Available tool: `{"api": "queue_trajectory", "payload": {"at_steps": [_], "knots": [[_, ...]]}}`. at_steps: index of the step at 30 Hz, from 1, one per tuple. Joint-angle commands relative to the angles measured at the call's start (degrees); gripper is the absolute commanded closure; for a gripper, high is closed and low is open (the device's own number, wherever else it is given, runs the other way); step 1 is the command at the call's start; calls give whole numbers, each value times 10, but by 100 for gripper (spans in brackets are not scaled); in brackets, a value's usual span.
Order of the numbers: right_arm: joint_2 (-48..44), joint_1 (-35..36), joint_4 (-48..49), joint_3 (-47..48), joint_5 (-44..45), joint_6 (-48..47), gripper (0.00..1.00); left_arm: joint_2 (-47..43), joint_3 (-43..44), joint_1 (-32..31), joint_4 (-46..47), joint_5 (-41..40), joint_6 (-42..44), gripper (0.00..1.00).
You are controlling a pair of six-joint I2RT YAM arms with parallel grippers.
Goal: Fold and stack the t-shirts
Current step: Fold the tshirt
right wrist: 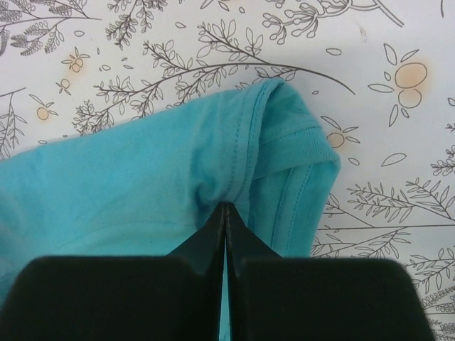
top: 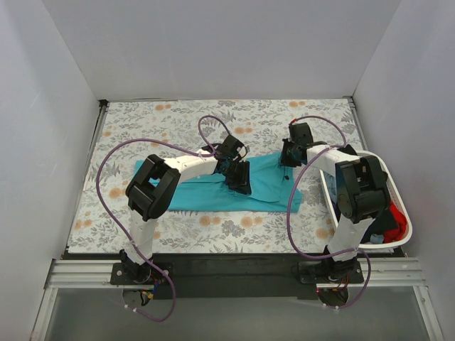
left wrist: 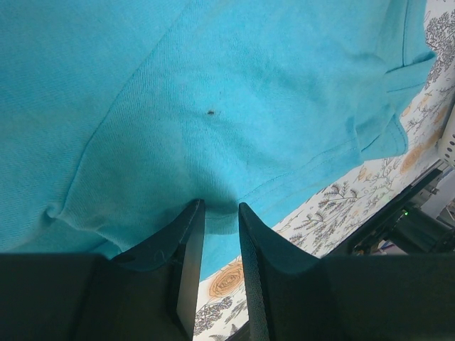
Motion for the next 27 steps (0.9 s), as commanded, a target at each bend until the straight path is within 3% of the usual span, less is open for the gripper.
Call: {"api": "queue_trajectory", "payload": {"at_steps": [1, 4, 7, 19, 27], "knots": [[-28, 1, 16, -18, -7, 3, 99, -18, 12, 0, -5, -10, 4, 75], [-47, 2, 20, -33, 0, 1, 99, -19, 14, 0, -6, -11, 6, 75], [-50, 1, 22, -37, 2, -4, 85, -19, 14, 0, -7, -11, 7, 75], [-78, 5, 48, -55, -18, -16, 61, -21, 13, 0, -10, -13, 10, 75], [-54, 22, 51, -40, -14, -21, 62, -18, 15, 0, -10, -12, 10, 76]]}}
